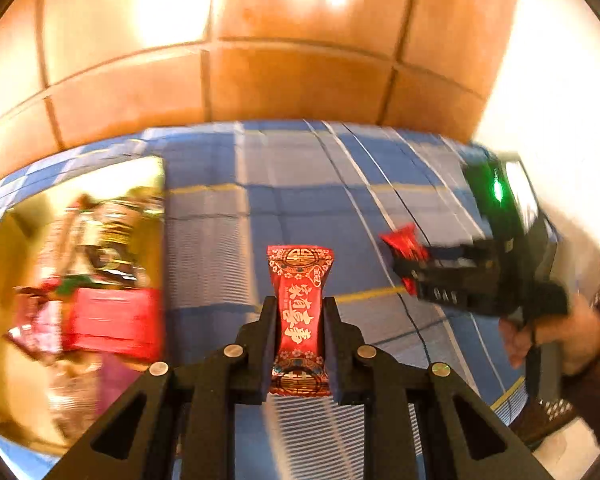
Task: Organize snacks
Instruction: 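Carry the red bar into the gold tray and open the left gripper while the right holds the red packet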
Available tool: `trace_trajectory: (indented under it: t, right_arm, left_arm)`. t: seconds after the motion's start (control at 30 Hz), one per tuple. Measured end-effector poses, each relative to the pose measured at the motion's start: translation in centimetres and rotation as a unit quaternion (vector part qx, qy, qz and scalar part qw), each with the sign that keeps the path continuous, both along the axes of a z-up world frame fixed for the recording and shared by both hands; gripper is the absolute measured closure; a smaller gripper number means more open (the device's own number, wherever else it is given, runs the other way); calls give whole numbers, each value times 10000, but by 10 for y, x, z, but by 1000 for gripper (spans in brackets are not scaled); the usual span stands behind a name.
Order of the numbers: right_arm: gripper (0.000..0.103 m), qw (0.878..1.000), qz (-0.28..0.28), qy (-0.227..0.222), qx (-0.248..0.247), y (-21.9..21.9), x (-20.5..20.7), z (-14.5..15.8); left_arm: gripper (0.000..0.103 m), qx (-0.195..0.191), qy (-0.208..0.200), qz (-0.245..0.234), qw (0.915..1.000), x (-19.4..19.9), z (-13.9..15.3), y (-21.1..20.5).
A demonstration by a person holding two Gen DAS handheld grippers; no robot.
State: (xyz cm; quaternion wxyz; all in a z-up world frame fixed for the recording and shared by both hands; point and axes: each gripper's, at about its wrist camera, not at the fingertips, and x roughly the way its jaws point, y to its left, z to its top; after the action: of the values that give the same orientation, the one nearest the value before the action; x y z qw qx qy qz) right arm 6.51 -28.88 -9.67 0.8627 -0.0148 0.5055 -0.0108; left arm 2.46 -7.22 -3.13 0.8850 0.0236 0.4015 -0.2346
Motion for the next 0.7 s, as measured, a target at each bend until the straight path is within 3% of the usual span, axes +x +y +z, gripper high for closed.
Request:
trace_trajectory:
  t: [0.2, 0.47, 0.57, 0.7]
  right_arm:
    - [63, 9997, -5, -186, -178, 8, -5, -2]
    - [63, 9993, -54, -356, -54, 5, -8, -3]
    - [63, 9992, -71, -392, -30, 5, -9, -3]
    - [63, 9991, -103, -407, -8, 5, -11, -2]
  left_arm:
    - [82, -462, -82, 1132, 9925, 13, 28, 87]
    - [82, -688, 114, 2706, 9602, 8, 23, 216]
    - [82, -868, 357, 3015, 9488, 4, 9, 243]
    - [82, -973, 493, 2994, 9479, 6, -2, 242]
